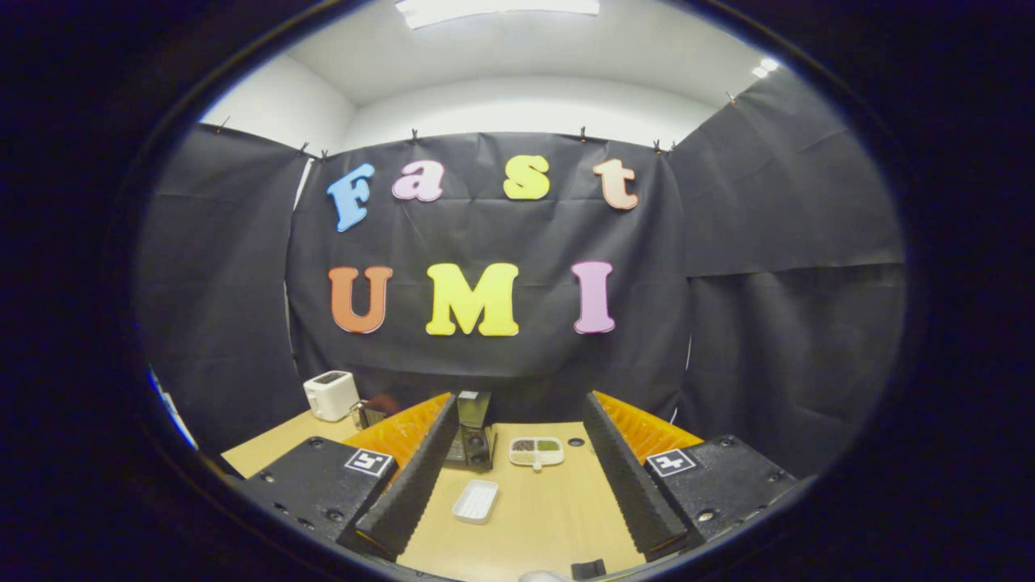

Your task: Open the toaster oven, put the food inside, and close the toaster oven door.

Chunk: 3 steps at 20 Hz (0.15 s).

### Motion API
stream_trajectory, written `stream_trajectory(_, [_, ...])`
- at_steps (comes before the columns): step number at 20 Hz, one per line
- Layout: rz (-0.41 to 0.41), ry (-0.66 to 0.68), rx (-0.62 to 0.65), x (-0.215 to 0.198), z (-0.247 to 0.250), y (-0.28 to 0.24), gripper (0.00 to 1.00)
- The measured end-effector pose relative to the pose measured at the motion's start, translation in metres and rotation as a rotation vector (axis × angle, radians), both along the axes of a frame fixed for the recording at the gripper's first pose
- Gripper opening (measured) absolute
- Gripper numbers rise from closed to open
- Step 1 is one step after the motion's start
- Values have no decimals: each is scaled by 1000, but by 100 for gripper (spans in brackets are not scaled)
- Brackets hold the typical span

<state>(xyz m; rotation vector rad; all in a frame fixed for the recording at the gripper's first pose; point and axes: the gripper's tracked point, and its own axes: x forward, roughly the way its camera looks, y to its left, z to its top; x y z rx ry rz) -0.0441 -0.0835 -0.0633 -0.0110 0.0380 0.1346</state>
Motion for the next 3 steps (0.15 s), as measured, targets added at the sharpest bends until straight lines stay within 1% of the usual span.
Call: stream_trajectory(3, [-13,-12,-3,-1,12,2,99])
